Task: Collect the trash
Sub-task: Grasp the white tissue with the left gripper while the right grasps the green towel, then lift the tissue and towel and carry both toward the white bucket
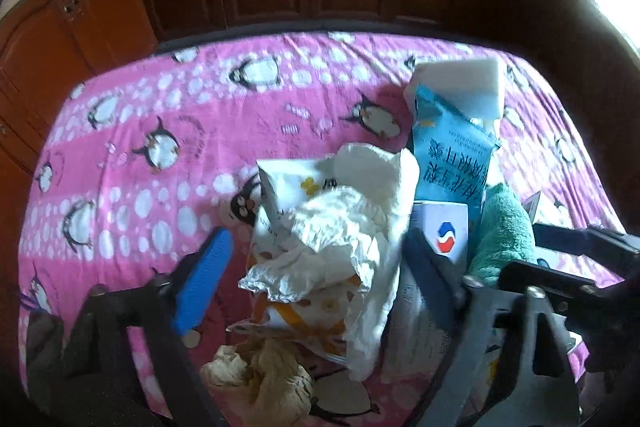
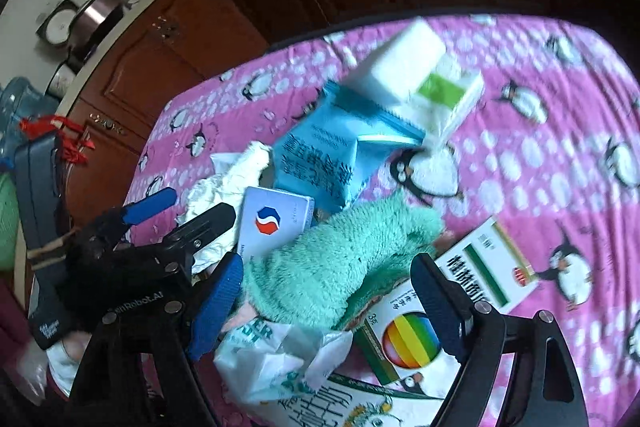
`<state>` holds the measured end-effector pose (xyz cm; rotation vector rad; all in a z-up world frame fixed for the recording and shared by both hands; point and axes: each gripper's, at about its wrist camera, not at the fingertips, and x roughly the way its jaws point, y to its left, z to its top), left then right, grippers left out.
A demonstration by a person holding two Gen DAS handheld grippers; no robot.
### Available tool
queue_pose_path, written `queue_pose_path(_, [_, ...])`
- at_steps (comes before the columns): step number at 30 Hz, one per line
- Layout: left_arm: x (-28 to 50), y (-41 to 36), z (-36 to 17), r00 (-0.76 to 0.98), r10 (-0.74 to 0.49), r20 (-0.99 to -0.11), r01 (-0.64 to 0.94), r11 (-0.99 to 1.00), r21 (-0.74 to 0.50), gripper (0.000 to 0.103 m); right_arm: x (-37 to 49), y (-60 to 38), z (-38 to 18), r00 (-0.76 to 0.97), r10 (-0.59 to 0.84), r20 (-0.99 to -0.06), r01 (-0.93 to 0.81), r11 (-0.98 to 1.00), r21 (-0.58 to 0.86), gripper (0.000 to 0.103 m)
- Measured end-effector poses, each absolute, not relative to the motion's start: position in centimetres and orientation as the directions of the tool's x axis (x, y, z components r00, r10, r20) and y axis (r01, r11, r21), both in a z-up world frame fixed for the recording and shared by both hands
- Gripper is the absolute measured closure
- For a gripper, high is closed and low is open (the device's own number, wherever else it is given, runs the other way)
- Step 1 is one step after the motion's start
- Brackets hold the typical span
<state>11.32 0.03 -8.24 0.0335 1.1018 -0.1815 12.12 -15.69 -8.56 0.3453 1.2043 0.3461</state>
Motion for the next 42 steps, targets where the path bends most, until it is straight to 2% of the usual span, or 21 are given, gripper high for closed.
queue_pose_path(2, [11.4,0.4,-8.6,0.423,-0.143,-0.895,0.152,0.985,-0.085,0.026,12.1,-15.9,-8.9,0.311,0.476,-0.822,-0.064,0.874,0.482,0.047])
queue_pose_path(3, [11.3,0.6,-8.7,0.422,-0.146,-0.895,0.144,0.985,-0.093,0.027,12.1,-16.0,-9.1,0.311,0.478,-0.822,-0.062,0.873,0.484,0.049])
queue_pose_path(5, [11.2,1.0,-8.6,0.421,-0.158,-0.893,0.14,0.984,-0.109,0.044,11.9,-15.8,-8.6,0.32,0.476,-0.819,-0.093,0.876,0.473,0.056])
queue_pose_path(6, [11.1,1.2,-8.3,0.425,-0.16,-0.891,0.138,0.984,-0.111,0.047,11.8,-15.6,-8.5,0.325,0.47,-0.821,-0.106,0.88,0.462,0.057])
queue_pose_path(8, [10.8,1.5,-7.8,0.432,-0.167,-0.886,0.139,0.983,-0.118,0.064,11.3,-15.5,-7.7,0.345,0.469,-0.813,-0.135,0.882,0.451,0.06])
queue_pose_path(10, [10.5,2.0,-6.9,0.443,-0.179,-0.878,0.134,0.982,-0.132,0.074,10.5,-15.5,-6.6,0.374,0.472,-0.799,-0.163,0.881,0.444,0.061])
queue_pose_path(12, [10.0,2.6,-5.9,0.458,-0.206,-0.865,0.132,0.978,-0.162,0.075,10.0,-15.8,-5.8,0.395,0.481,-0.782,-0.177,0.876,0.449,0.061])
queue_pose_path(14, [9.5,2.9,-5.0,0.478,-0.213,-0.853,0.138,0.976,-0.166,0.08,9.4,-16.3,-4.8,0.418,0.486,-0.768,-0.186,0.873,0.451,0.062])
queue_pose_path(26, [7.3,1.9,0.4,0.553,-0.243,-0.797,0.176,0.969,-0.173,0.081,7.0,-19.8,-0.2,0.527,0.523,-0.67,-0.204,0.843,0.497,0.062])
queue_pose_path(30, [7.4,1.8,0.0,0.544,-0.231,-0.807,0.16,0.972,-0.17,0.081,6.2,-20.6,0.8,0.55,0.522,-0.652,-0.208,0.842,0.498,0.062])
queue_pose_path(36, [9.1,3.8,-2.5,0.511,-0.201,-0.836,0.034,0.976,-0.214,0.08,5.8,-21.2,0.4,0.541,0.52,-0.662,-0.199,0.843,0.499,0.062])
queue_pose_path(39, [9.9,4.6,-3.5,0.484,-0.229,-0.844,0.002,0.965,-0.261,0.068,5.9,-20.8,-0.1,0.525,0.524,-0.671,-0.198,0.842,0.502,0.062])
queue_pose_path(41, [10.2,4.9,-3.8,0.482,-0.256,-0.838,-0.011,0.954,-0.298,0.053,6.0,-20.5,-0.4,0.514,0.527,-0.677,-0.201,0.841,0.502,0.062])
queue_pose_path(42, [10.3,4.9,-3.8,0.489,-0.263,-0.832,-0.015,0.951,-0.309,0.051,6.1,-20.4,-0.6,0.509,0.529,-0.679,-0.204,0.841,0.502,0.062])
